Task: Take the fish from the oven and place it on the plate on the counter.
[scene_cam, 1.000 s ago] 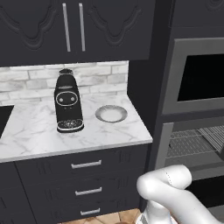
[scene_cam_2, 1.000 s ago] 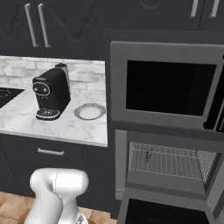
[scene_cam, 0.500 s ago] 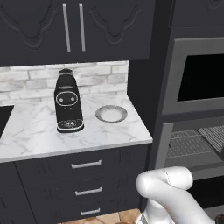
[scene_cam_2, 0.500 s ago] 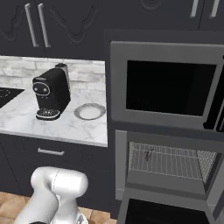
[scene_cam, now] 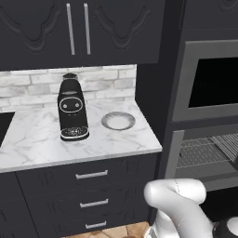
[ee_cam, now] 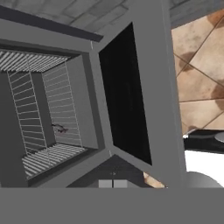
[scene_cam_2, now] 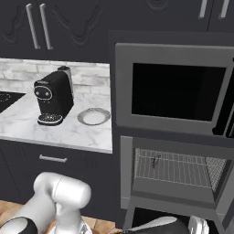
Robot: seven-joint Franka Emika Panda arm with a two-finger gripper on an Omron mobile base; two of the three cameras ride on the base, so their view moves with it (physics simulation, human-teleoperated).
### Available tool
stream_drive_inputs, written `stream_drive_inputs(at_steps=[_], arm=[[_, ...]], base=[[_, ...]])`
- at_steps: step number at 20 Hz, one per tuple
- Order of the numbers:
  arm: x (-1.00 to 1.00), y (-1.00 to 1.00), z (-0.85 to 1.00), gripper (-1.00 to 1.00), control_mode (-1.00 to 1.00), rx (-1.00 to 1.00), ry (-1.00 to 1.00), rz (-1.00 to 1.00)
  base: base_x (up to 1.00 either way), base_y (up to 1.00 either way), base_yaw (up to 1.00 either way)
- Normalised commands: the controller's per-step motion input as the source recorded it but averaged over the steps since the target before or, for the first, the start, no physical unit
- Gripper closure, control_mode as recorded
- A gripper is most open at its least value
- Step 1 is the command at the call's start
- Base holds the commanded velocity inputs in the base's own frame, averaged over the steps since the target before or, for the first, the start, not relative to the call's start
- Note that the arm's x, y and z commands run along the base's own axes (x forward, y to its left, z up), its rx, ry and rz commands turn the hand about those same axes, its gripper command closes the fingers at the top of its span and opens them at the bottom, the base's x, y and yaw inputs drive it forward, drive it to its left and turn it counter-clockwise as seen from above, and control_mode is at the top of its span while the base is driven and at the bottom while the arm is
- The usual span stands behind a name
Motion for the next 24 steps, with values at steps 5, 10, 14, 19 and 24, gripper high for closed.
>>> stream_drive_inputs(at_steps=[5,10,14,19,24], arm=[[0.00,0.56,1.00,1.00,-1.00,-0.05,0.00,0.00],[0.14,0.65,0.49,1.00,-1.00,-0.05,0.00,0.02],[0.61,0.59,-0.02,1.00,-1.00,-0.03,-0.01,0.00],[0.82,0.26,-0.14,1.00,-1.00,-0.03,-0.05,0.00],[0.42,0.06,-0.03,1.00,-1.00,0.00,-0.06,-0.01]], base=[[0.00,0.00,0.00],[0.00,0.00,0.00],[0.00,0.00,0.00],[0.00,0.00,0.00],[0.00,0.00,0.00]])
